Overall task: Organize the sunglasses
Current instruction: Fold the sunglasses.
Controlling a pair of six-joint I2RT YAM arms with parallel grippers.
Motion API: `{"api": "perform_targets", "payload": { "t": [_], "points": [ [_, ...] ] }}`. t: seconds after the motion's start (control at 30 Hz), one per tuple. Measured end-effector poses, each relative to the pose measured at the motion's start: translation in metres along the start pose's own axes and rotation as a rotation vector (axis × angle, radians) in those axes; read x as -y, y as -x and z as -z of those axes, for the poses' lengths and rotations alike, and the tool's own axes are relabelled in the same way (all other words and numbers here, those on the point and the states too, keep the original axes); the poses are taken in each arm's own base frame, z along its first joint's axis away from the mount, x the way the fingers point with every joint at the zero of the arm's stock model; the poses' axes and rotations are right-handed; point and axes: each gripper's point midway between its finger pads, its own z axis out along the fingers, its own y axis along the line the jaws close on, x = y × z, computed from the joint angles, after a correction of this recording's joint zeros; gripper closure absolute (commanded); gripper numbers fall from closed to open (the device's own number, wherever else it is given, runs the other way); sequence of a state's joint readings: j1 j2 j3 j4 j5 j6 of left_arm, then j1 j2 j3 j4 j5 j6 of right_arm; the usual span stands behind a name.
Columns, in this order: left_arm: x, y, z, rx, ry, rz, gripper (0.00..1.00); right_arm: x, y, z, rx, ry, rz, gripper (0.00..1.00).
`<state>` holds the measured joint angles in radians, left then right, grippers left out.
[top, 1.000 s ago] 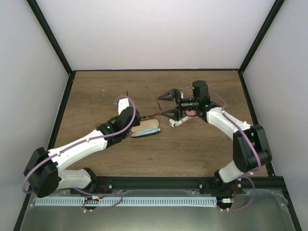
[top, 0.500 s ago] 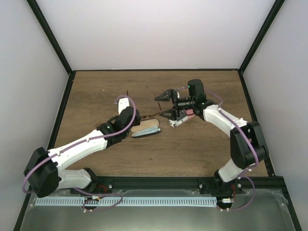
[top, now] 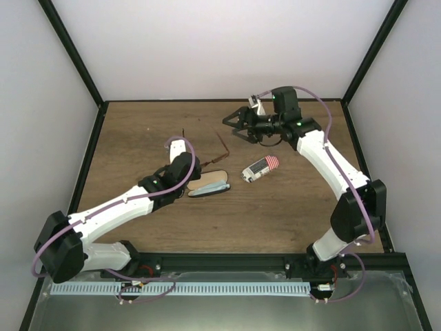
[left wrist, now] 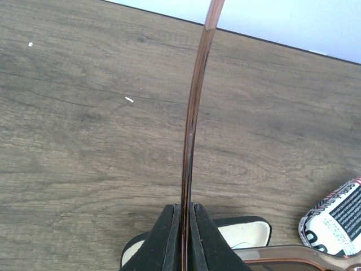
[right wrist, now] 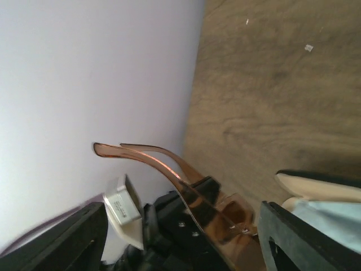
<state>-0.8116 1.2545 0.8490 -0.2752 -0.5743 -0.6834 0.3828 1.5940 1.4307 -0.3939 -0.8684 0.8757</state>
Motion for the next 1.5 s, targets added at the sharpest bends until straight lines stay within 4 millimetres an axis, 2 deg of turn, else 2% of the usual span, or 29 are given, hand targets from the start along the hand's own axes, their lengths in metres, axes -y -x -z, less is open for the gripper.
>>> {"api": "perform_targets", "payload": {
  "t": [0.1,0.17,0.37,0.5,0.63,0.83,1.03,1.2,1.43,1.5],
  "points": [
    [0.001,-0.001,0.0,-0.004,-0.004,-0.014,0.96,0.002,0.007,0.005,0.05,-0.052,0.063,0.83],
    [0.001,-0.001,0.0,-0.007,-0.009,-0.022,0.96,0.009,0.009,0.005,0.062,-0.086,0.073,0.96],
    [0.004,-0.003,0.0,-0.02,-0.025,-0.041,0.96,0.031,0.019,-0.008,0.054,-0.145,0.059,0.97],
    [0.007,-0.003,0.001,-0.027,-0.035,-0.047,0.96,0.036,0.023,-0.02,0.033,-0.15,0.058,0.96],
    [0.01,-0.002,0.001,-0.03,-0.048,-0.045,0.96,0.031,0.006,-0.034,-0.015,-0.153,0.073,0.94],
    [0.011,-0.011,-0.006,-0.057,-0.04,-0.061,0.96,0.026,-0.026,-0.054,-0.079,-0.234,0.144,0.93],
    [0.017,-0.013,-0.011,-0.073,-0.043,-0.072,0.96,0.01,-0.031,-0.061,-0.061,-0.331,0.29,0.93],
    [0.023,-0.004,-0.008,-0.059,-0.058,-0.062,0.96,0.022,-0.037,-0.06,-0.071,-0.408,0.331,0.93],
    [0.022,-0.006,-0.01,-0.071,-0.048,-0.071,0.96,0.026,-0.041,-0.059,-0.089,-0.424,0.343,0.93],
    [0.022,-0.007,-0.011,-0.074,-0.044,-0.071,0.96,0.027,-0.04,-0.058,-0.085,-0.429,0.341,0.86]
  ]
}}
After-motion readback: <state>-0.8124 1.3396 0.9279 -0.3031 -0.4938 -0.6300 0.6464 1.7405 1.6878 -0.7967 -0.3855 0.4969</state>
